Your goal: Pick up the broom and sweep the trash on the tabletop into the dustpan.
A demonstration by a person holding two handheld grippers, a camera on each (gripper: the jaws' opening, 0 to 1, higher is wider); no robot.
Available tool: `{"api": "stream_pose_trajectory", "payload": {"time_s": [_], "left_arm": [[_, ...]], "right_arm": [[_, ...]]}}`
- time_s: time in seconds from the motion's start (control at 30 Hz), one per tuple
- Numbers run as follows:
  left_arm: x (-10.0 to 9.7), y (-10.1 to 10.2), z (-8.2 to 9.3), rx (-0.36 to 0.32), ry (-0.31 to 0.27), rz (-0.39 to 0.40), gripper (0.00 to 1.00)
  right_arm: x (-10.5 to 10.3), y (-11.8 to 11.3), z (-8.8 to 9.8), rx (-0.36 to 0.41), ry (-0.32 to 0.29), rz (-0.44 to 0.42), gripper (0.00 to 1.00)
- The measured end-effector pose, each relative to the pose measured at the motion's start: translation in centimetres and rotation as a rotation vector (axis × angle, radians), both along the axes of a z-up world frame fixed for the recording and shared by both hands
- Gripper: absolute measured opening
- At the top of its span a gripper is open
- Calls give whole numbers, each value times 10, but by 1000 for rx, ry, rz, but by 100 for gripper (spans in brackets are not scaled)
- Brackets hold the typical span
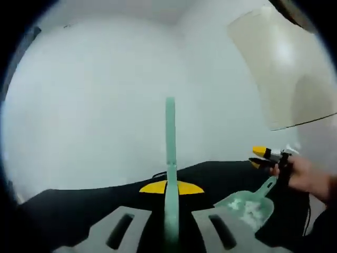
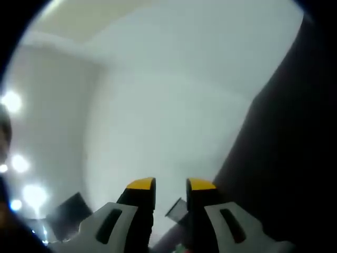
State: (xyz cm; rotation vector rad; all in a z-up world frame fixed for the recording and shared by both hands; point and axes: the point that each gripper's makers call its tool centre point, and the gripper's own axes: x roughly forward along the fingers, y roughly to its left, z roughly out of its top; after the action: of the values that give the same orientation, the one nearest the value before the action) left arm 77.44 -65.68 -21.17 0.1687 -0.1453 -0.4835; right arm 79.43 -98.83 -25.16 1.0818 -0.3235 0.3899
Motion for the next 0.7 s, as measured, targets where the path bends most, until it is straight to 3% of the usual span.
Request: {"api": "stream_pose_trajectory", "payload": {"time_s": [0.13, 0.4, 0.57, 0.63, 0.7], "left_arm": [[3, 40, -11, 119, -17, 89, 2], [11, 71, -24, 162, -44, 114, 2], [16, 81, -44, 75, 18, 86, 2], [15, 86, -31, 21, -35, 90, 2], [14, 84, -38, -13, 4, 62, 2]], "right_arm": [[0, 1, -1, -5, 4, -2, 25], [2, 2, -3, -23, 21, -8, 25], [3, 3, -6, -41, 37, -10, 25], [4, 4, -6, -47, 43, -12, 25], [3, 5, -6, -52, 48, -14, 25]]}}
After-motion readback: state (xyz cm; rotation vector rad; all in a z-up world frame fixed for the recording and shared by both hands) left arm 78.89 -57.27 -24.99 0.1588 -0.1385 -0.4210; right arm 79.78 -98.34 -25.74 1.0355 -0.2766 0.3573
